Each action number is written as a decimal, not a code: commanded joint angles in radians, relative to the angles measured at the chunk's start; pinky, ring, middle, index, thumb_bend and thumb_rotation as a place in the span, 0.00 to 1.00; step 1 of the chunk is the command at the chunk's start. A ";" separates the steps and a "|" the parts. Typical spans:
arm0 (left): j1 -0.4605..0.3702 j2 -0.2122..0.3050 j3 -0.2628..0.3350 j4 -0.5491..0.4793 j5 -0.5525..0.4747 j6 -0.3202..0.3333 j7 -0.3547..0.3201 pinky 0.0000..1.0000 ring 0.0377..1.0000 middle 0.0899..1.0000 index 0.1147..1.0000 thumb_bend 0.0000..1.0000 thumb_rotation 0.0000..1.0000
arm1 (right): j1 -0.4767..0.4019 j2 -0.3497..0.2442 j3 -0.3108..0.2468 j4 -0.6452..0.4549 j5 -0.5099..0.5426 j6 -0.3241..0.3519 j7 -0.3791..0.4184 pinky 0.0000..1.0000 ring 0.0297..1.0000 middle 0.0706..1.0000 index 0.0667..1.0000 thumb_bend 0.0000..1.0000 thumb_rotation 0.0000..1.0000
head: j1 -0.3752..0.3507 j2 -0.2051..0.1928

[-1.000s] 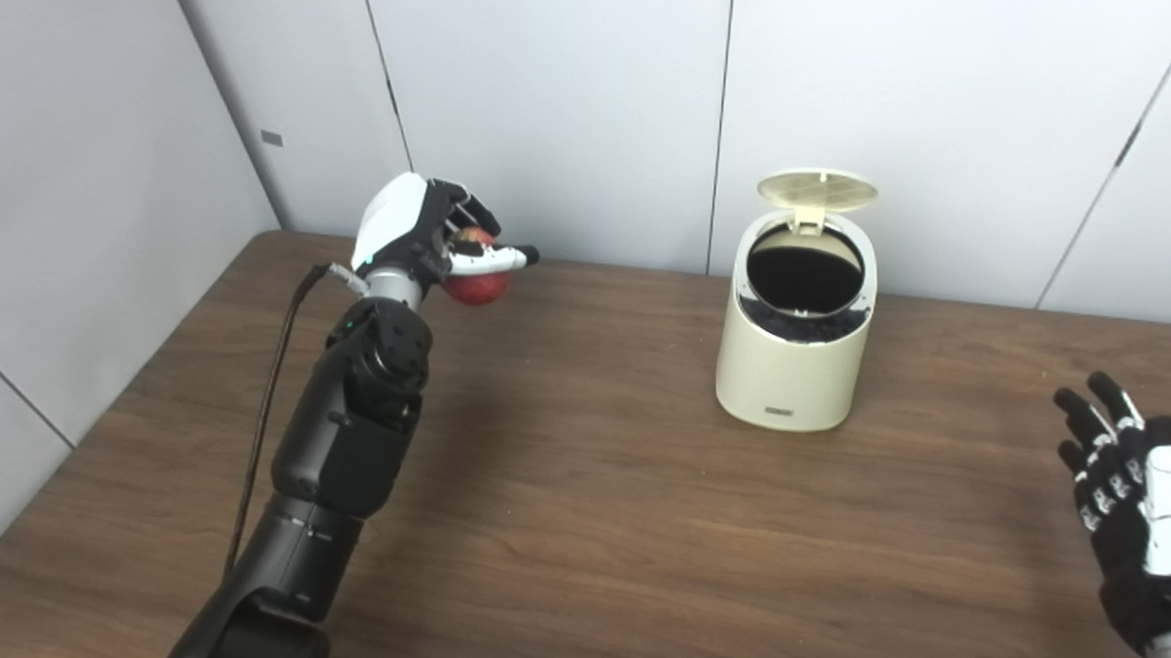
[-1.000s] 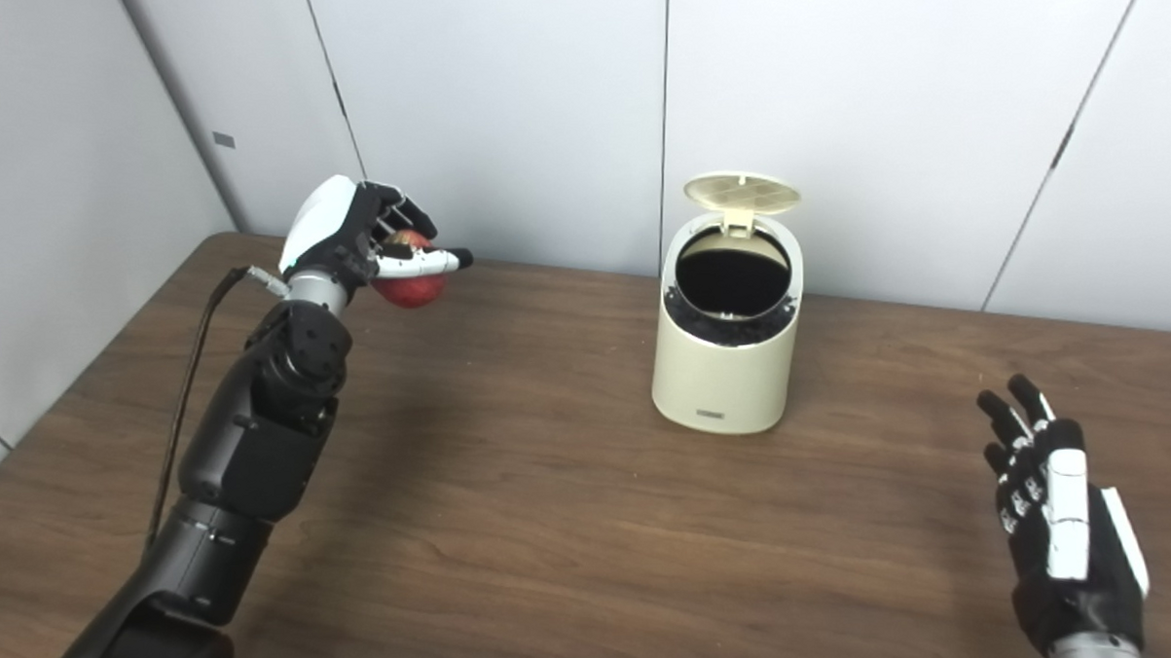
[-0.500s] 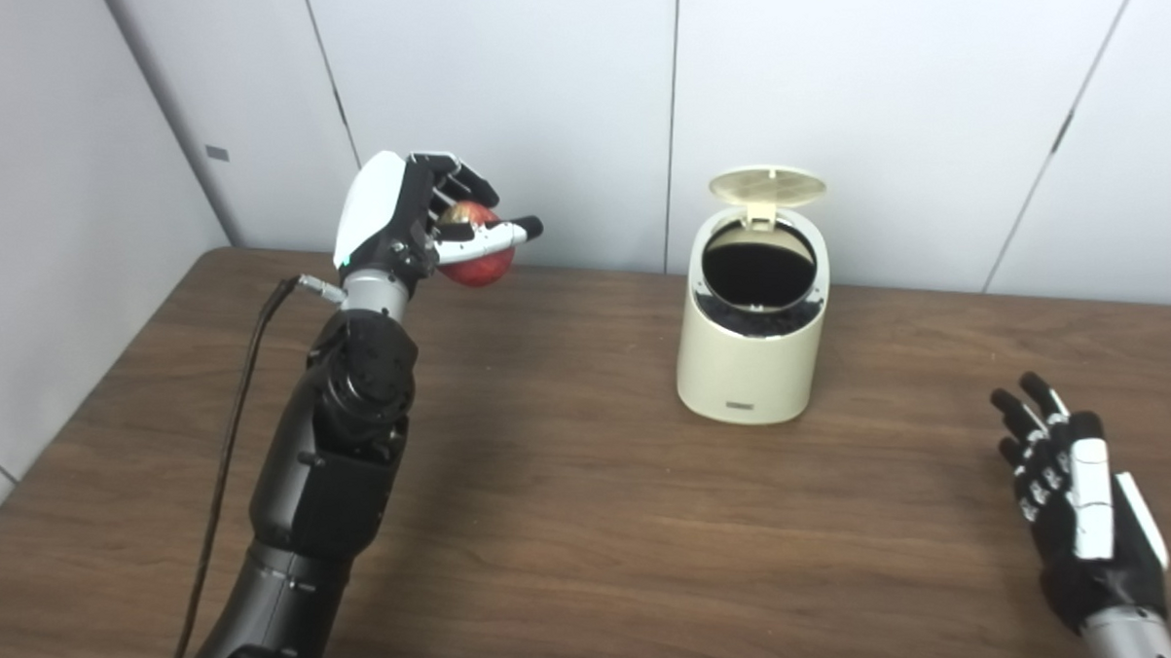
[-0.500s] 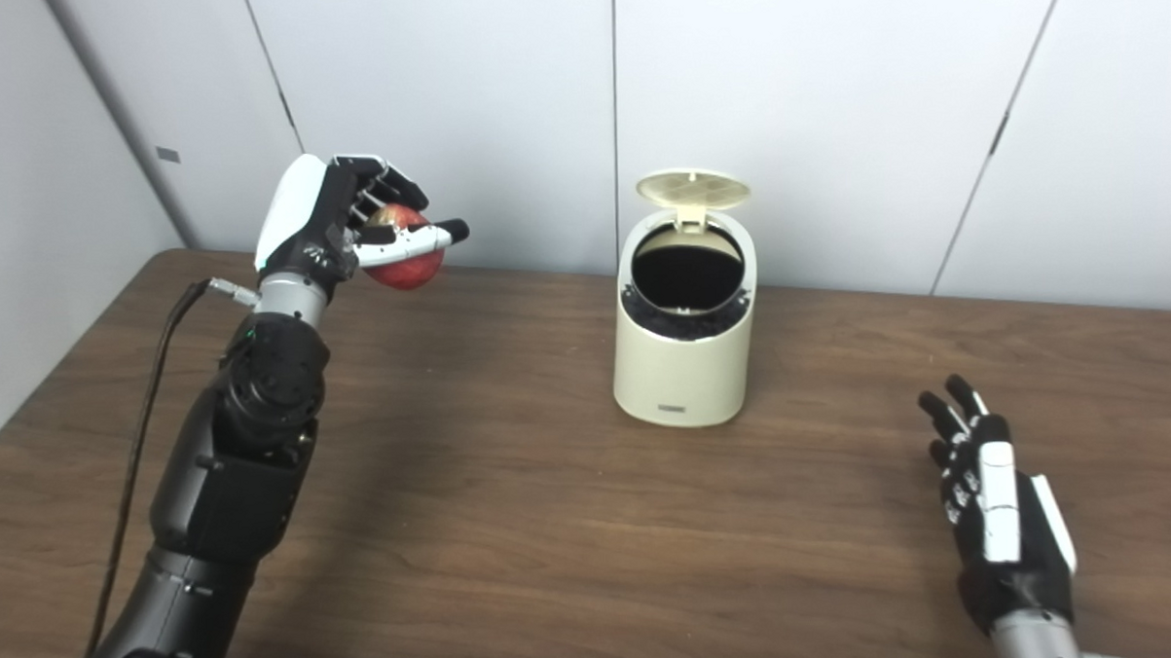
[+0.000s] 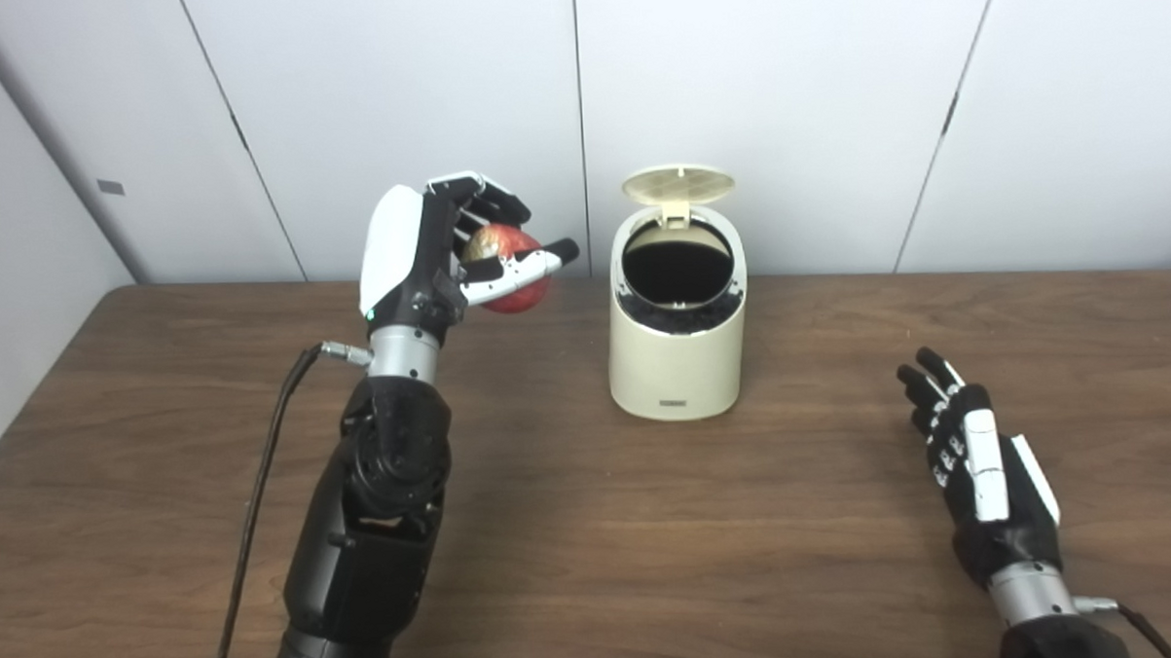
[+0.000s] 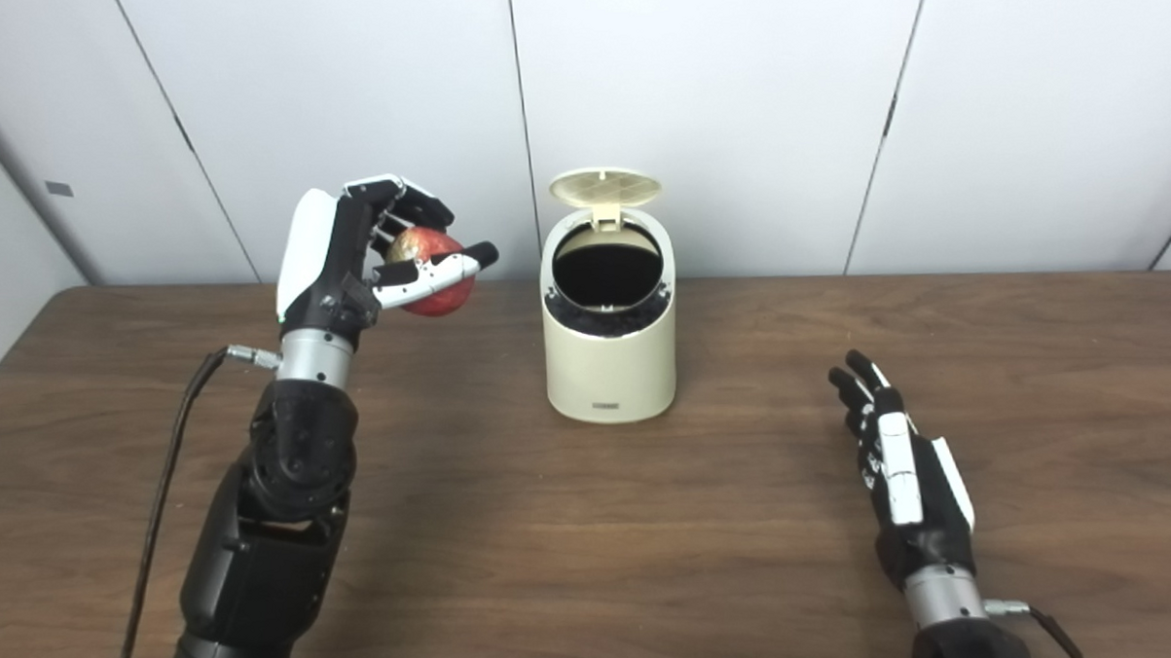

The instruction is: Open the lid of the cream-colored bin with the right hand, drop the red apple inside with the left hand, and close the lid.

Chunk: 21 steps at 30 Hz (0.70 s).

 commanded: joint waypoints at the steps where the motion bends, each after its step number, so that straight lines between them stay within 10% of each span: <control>1: -0.037 -0.021 -0.004 -0.004 0.010 -0.043 0.046 0.34 0.42 0.46 0.43 0.48 0.00 | -0.027 0.008 0.006 -0.009 -0.008 -0.056 -0.004 0.97 0.96 0.92 0.92 0.56 1.00 | -0.005 -0.002; 21: -0.094 -0.139 -0.046 0.184 0.061 -0.221 0.263 0.34 0.41 0.48 0.43 0.47 0.00 | 0.000 0.034 0.025 0.017 -0.052 -0.091 -0.021 0.99 0.97 0.92 0.91 0.65 1.00 | -0.011 -0.018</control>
